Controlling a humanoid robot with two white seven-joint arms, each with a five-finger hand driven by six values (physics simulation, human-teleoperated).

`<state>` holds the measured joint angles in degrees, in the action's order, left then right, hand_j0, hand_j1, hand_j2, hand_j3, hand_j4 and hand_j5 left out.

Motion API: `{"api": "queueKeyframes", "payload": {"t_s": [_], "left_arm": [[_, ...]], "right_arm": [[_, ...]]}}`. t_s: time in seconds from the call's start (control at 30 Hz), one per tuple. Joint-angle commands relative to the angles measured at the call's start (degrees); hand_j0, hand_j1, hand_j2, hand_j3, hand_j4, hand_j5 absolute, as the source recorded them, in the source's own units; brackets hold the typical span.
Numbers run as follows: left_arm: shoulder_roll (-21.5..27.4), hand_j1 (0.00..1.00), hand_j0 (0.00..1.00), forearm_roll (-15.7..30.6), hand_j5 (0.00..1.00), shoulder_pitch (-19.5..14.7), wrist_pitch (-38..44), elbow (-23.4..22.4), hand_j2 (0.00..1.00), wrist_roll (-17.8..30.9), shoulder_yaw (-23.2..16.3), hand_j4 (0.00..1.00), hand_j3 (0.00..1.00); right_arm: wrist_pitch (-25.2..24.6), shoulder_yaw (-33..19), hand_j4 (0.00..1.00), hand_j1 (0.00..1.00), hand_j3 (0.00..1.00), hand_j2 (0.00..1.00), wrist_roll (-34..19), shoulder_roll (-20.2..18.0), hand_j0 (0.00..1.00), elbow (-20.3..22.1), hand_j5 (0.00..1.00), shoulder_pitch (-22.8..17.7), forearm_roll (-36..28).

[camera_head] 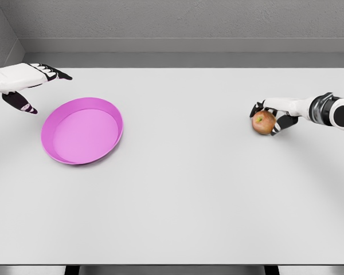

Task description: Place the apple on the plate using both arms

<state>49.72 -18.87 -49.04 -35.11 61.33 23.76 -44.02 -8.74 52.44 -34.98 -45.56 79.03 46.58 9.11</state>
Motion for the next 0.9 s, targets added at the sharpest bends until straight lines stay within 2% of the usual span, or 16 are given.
{"api": "queueKeyframes", "payload": {"t_s": [0.0,0.37,0.87], "left_arm": [[0.12,1.00,1.00,0.33,1.00,0.00,0.11,-0.06,1.00,-0.03,0.16,1.00,1.00],[0.38,1.00,1.00,0.42,1.00,0.00,0.11,0.02,1.00,-0.03,0.34,1.00,1.00],[0.47,1.00,1.00,0.51,1.00,0.00,0.11,-0.07,1.00,-0.03,0.42,1.00,1.00]], "right_arm": [[-0.23,0.30,0.47,0.47,0.47,0.47,-0.02,0.03,0.47,-0.02,0.47,0.00,-0.23],[-0.23,-0.49,0.47,0.47,0.47,0.47,-0.02,0.21,0.47,1.47,0.47,1.58,-0.32],[0.12,-1.90,0.47,0.47,0.47,0.47,-0.02,0.47,0.47,10.00,0.47,2.11,-0.49]]}}
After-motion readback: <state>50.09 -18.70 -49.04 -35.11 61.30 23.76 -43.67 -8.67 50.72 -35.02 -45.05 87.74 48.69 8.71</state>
